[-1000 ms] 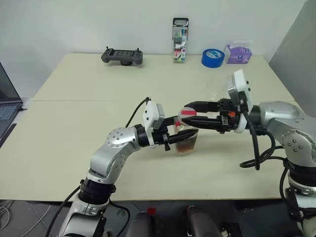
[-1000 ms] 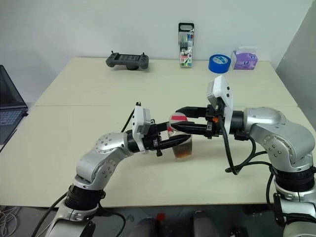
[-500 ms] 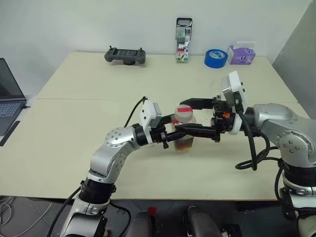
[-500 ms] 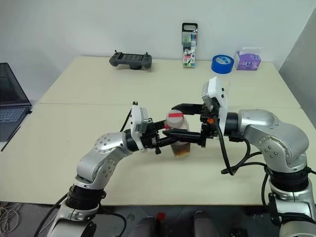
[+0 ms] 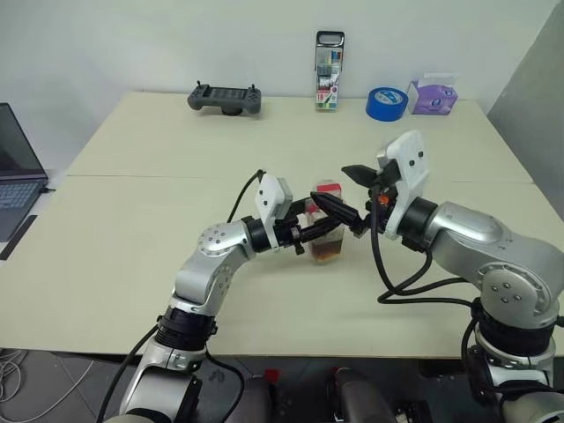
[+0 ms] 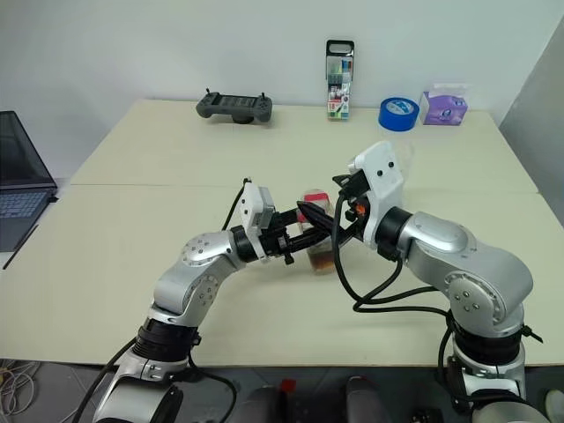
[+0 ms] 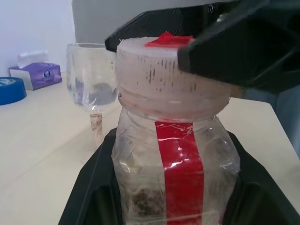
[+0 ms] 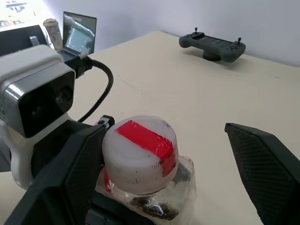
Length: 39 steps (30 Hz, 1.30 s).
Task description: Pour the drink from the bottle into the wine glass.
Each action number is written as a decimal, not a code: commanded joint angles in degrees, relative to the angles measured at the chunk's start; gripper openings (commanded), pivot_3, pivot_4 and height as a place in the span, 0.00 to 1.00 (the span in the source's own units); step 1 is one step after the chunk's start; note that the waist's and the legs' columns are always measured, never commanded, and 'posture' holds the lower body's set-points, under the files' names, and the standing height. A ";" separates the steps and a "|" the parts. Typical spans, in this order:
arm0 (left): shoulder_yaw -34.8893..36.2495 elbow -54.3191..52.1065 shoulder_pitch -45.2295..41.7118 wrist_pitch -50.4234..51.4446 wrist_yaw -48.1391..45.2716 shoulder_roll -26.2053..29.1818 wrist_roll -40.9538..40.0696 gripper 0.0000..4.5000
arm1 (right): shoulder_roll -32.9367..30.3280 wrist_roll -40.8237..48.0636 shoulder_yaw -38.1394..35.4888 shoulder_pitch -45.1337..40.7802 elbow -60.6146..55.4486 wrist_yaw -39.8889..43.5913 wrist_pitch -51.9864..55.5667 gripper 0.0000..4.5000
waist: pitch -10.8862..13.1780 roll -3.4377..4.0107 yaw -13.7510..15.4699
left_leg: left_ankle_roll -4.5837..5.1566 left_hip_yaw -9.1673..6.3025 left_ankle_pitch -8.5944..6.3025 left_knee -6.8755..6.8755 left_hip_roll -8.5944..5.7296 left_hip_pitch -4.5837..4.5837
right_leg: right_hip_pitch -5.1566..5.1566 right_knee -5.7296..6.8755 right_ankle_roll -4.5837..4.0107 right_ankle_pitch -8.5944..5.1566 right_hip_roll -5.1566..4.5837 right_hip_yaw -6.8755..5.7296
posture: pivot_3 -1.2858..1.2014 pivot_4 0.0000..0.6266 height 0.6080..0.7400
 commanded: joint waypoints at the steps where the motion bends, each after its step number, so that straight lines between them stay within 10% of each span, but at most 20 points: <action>1: 0.57 -1.21 -1.38 -1.65 -0.31 -0.56 -0.19 0.43 | 0.76 -0.61 0.08 0.25 -2.50 -2.25 0.23 0.96 | 0.00 0.00 -0.08 | 0.00 0.00 0.00 0.00 0.00 0.01 | 0.00 0.02 0.00 0.00 0.01 0.00 | 0.52 0.24 1.00; 8: 0.76 -1.75 -0.63 -1.78 0.08 -0.44 -0.03 0.43 | 2.96 0.13 -0.27 0.24 -3.21 -4.21 0.47 0.83 | 0.00 0.00 -0.14 | 0.01 -0.02 0.01 0.02 0.01 0.06 | 0.00 0.12 0.00 0.00 0.06 -0.01 | 0.52 0.24 1.00; 32: 0.89 -0.82 -0.90 -1.95 0.17 -0.52 0.84 0.43 | 4.42 1.72 -0.24 -1.26 -3.52 -7.01 2.42 0.82 | 0.00 0.00 -0.14 | 0.01 -0.02 0.00 0.00 0.01 0.05 | 0.00 0.09 0.00 0.00 0.06 -0.01 | 0.52 0.24 1.00; 39: 0.77 -0.73 -0.62 -2.03 0.12 -0.45 1.28 0.43 | 4.46 0.85 -0.93 -1.13 -3.42 -6.79 1.20 0.42 | 0.00 0.00 -0.14 | 0.01 -0.01 0.00 0.00 0.01 0.05 | 0.00 0.09 0.00 0.00 0.06 -0.01 | 0.52 0.24 1.00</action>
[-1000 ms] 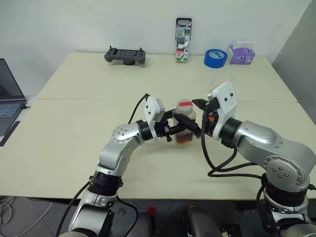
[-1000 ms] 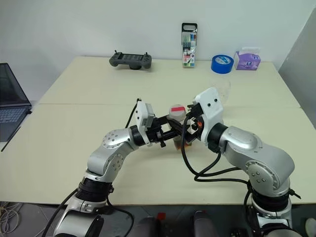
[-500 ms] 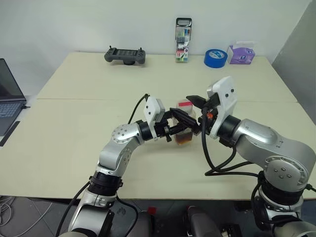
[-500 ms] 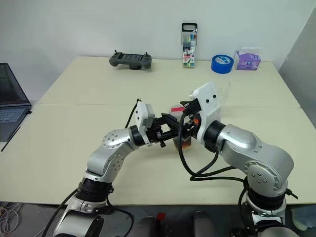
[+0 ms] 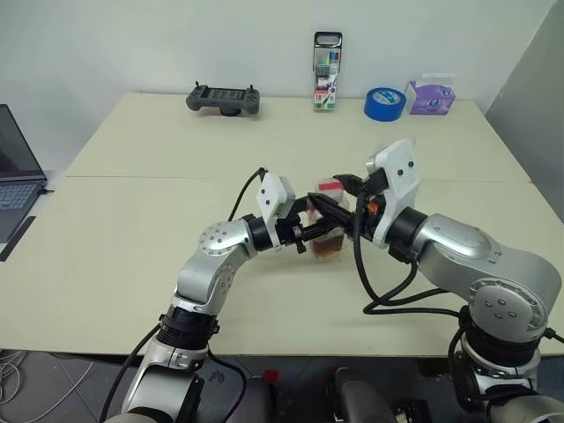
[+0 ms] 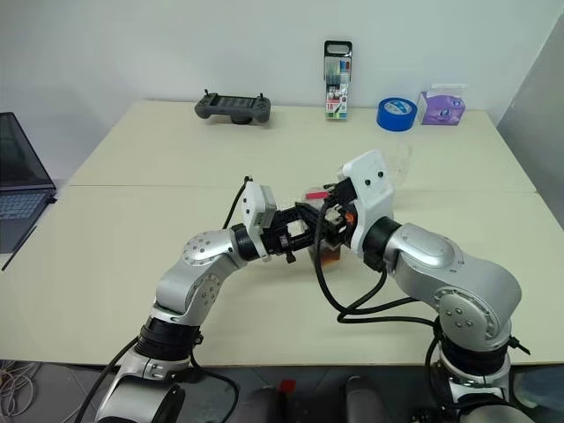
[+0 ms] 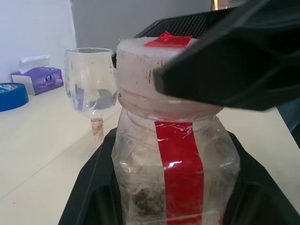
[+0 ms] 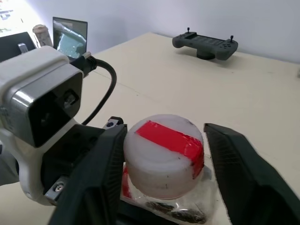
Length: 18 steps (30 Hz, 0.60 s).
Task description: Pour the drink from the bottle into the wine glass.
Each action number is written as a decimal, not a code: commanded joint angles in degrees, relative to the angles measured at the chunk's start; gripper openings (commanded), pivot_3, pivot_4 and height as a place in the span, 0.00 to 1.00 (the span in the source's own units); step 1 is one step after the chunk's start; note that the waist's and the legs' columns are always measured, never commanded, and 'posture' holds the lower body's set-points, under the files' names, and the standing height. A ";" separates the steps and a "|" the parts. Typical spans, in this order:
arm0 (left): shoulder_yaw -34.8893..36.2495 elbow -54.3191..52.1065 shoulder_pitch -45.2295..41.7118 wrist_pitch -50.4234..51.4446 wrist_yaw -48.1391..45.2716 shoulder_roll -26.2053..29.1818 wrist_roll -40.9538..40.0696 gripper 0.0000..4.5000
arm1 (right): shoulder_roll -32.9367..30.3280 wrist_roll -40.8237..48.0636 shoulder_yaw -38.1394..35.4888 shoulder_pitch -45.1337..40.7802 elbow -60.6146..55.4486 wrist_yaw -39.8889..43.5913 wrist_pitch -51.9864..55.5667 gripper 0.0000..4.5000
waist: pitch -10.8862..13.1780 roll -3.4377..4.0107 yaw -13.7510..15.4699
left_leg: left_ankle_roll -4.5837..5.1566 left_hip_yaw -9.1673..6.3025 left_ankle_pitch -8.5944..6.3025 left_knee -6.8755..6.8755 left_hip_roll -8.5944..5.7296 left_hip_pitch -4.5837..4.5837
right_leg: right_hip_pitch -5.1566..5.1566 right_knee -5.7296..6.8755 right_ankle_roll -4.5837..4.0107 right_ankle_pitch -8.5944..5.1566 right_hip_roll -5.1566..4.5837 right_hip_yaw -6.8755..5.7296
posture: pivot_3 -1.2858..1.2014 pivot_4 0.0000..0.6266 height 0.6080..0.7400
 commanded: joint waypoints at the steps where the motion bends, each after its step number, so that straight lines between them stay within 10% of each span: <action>1: 0.62 -0.85 -0.54 -1.79 -0.15 -0.21 -0.07 0.43 | -0.51 -0.47 -1.29 -0.07 -1.17 0.34 -1.68 0.42 | 0.00 0.00 0.00 | 0.00 0.00 0.00 0.00 0.00 0.00 | 0.00 0.00 0.00 0.00 0.00 0.00 | 0.52 0.24 1.00; 6: 0.37 -1.14 -0.97 -1.39 -0.03 -0.48 0.00 0.43 | -3.50 -1.76 -0.89 -0.98 0.81 3.50 -3.02 0.42 | 0.00 0.00 0.01 | 0.00 0.00 0.00 0.00 0.00 0.00 | 0.00 0.00 0.00 0.00 0.00 0.00 | 0.52 0.24 1.00; 13: -0.32 -1.02 -1.25 -1.22 -0.42 -1.02 0.13 0.43 | -20.14 6.49 2.76 1.13 9.59 40.71 -10.90 0.42 | 0.04 -0.02 0.13 | 0.03 0.04 -0.01 0.00 -0.15 0.00 | 0.09 -0.14 0.01 0.00 -0.04 -0.17 | 0.52 0.24 1.00; 18: -0.23 -1.99 -1.42 -0.71 -0.15 -0.55 -0.18 0.43 | -23.72 -1.46 6.22 -1.60 22.14 52.61 -22.25 0.42 | 0.06 -0.03 -0.35 | 0.05 0.16 -0.02 0.00 -0.16 0.10 | 0.17 -0.23 0.01 0.00 -0.04 -0.06 | 0.52 0.24 1.00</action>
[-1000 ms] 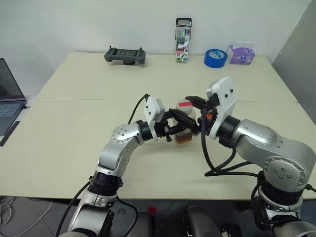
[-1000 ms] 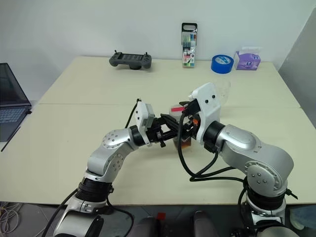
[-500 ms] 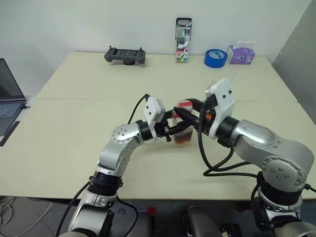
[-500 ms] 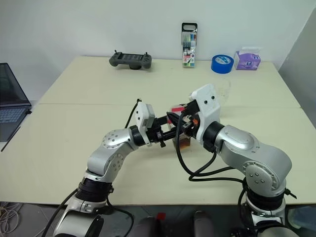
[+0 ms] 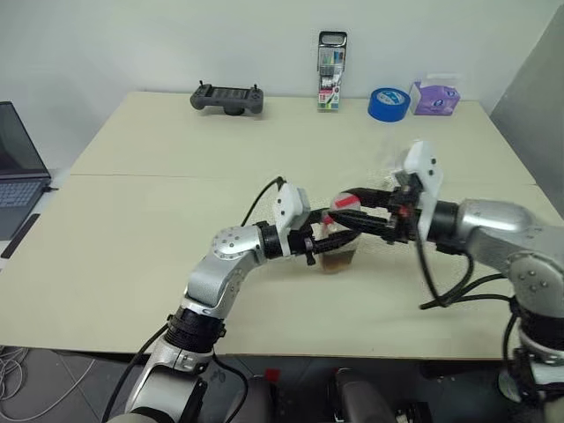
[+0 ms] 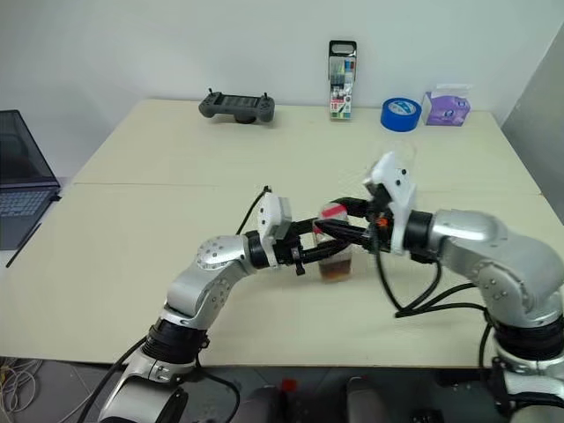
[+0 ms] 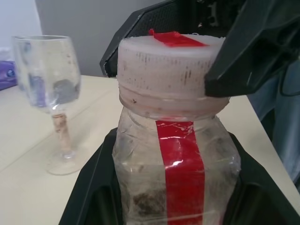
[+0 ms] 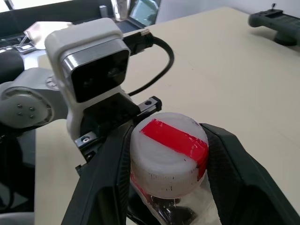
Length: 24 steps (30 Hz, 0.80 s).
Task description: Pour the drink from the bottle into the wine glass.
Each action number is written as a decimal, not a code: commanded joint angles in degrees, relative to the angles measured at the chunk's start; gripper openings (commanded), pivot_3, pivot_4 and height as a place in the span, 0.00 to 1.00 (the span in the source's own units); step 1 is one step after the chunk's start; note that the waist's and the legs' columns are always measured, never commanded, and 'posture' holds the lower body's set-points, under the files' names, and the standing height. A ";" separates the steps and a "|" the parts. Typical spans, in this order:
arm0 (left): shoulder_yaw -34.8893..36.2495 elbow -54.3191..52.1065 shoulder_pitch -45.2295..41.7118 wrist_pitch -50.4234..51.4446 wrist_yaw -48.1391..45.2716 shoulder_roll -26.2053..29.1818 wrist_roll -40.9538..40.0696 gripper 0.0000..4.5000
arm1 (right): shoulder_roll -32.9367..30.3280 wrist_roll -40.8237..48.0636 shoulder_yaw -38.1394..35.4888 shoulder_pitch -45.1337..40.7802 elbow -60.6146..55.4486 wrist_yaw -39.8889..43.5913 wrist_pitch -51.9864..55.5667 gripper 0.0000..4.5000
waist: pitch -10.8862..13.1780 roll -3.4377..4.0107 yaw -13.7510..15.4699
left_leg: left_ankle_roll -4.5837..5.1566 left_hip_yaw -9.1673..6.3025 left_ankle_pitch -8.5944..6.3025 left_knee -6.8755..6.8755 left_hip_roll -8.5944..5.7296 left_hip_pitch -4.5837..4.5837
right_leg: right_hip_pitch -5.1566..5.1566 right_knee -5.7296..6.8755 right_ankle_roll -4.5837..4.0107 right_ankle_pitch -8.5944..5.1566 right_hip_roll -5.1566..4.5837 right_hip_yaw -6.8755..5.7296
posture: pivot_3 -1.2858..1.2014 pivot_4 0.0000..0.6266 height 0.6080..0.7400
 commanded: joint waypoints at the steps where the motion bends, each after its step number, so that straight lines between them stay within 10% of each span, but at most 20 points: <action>1: 4.43 -2.45 -1.27 -1.16 2.50 0.49 -0.92 0.43 | -1.22 -1.60 3.26 -0.67 3.40 10.42 -5.62 0.42 | 0.02 0.01 -0.03 | 0.00 -0.01 0.00 0.00 0.04 0.03 | 0.00 0.04 0.00 0.00 0.02 0.00 | 0.52 0.24 1.00; 8: 4.32 -4.94 1.00 -0.74 3.63 1.05 -0.75 0.43 | -1.12 -2.26 3.60 -2.22 5.22 13.47 -7.46 0.42 | 0.04 0.01 0.32 | -0.02 -0.16 0.01 0.01 0.18 -0.03 | 0.00 0.06 0.00 0.00 0.04 0.03 | 0.52 0.24 1.00; 16: 3.83 -3.81 0.17 -1.18 3.60 0.59 -0.63 0.43 | 1.06 -2.89 2.00 -4.52 4.67 9.27 -6.32 1.00 | 0.05 0.01 0.39 | -0.02 -0.17 0.01 0.06 0.14 -0.04 | 0.00 0.10 0.00 0.00 0.00 0.03 | 0.52 0.24 1.00; 24: 3.73 -2.18 -0.69 -1.97 3.08 0.29 -0.41 0.43 | 6.47 -5.79 -1.00 -6.45 1.13 -6.87 -2.52 1.00 | 0.05 0.01 0.40 | -0.04 -0.17 0.02 0.06 0.14 -0.04 | -0.02 0.12 -0.01 0.00 -0.02 0.05 | 0.52 0.24 1.00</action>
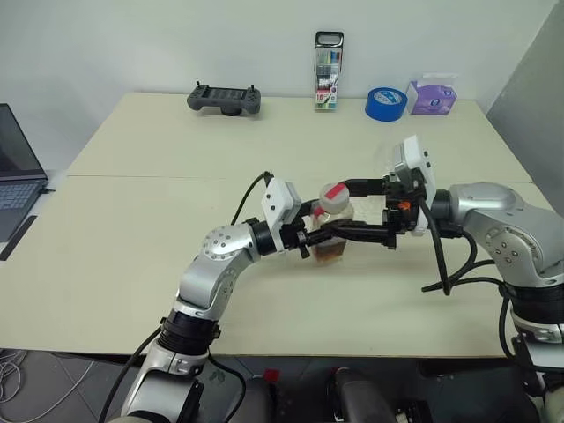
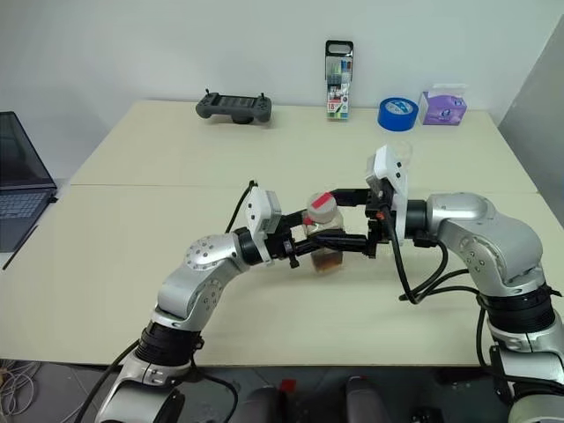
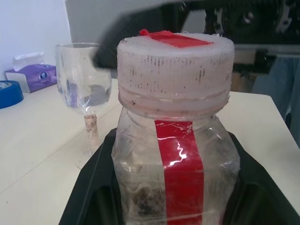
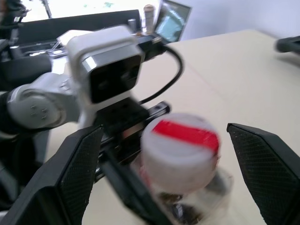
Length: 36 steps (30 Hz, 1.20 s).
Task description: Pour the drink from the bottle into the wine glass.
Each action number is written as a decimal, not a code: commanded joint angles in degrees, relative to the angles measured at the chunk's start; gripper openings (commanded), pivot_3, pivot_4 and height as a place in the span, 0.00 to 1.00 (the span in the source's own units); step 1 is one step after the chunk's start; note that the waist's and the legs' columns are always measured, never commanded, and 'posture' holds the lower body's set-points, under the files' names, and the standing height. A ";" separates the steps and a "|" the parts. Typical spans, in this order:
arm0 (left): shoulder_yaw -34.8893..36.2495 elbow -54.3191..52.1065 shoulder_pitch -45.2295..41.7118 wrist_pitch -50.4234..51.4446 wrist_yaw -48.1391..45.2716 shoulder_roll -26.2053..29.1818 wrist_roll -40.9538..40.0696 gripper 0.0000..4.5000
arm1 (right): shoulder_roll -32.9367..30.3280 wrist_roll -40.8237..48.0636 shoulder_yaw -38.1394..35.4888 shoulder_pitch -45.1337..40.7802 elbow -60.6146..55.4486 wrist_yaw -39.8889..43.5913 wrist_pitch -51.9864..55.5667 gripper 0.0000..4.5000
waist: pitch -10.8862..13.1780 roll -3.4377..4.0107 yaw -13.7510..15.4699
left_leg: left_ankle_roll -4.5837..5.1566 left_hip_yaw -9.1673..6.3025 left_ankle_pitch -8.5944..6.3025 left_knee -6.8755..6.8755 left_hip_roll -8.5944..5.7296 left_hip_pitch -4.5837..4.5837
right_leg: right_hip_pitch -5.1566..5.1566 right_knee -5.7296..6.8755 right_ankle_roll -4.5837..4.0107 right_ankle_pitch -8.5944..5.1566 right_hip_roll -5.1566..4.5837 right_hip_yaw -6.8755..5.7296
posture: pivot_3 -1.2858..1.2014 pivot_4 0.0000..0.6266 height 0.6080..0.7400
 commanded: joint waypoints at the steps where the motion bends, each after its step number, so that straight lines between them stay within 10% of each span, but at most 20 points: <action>1: 0.82 -1.09 -1.15 -1.87 -0.37 -0.52 -0.42 0.43 | 1.83 -0.75 -2.41 -1.25 -3.99 -7.25 2.05 1.00 | 0.00 0.00 0.03 | 0.00 -0.01 0.00 0.00 0.00 -0.01 | -0.01 0.00 0.00 0.00 0.00 0.00 | 0.52 0.24 1.00; 36: 0.94 6.61 -4.54 -6.77 -0.82 -2.44 2.39 0.43 | 32.52 -6.67 -7.71 4.48 -32.45 -54.06 36.79 1.00 | -0.01 0.04 -0.14 | 0.00 -0.01 0.01 -0.04 -0.05 -0.04 | -0.16 0.18 0.00 0.00 -0.01 0.02 | 0.52 0.24 1.00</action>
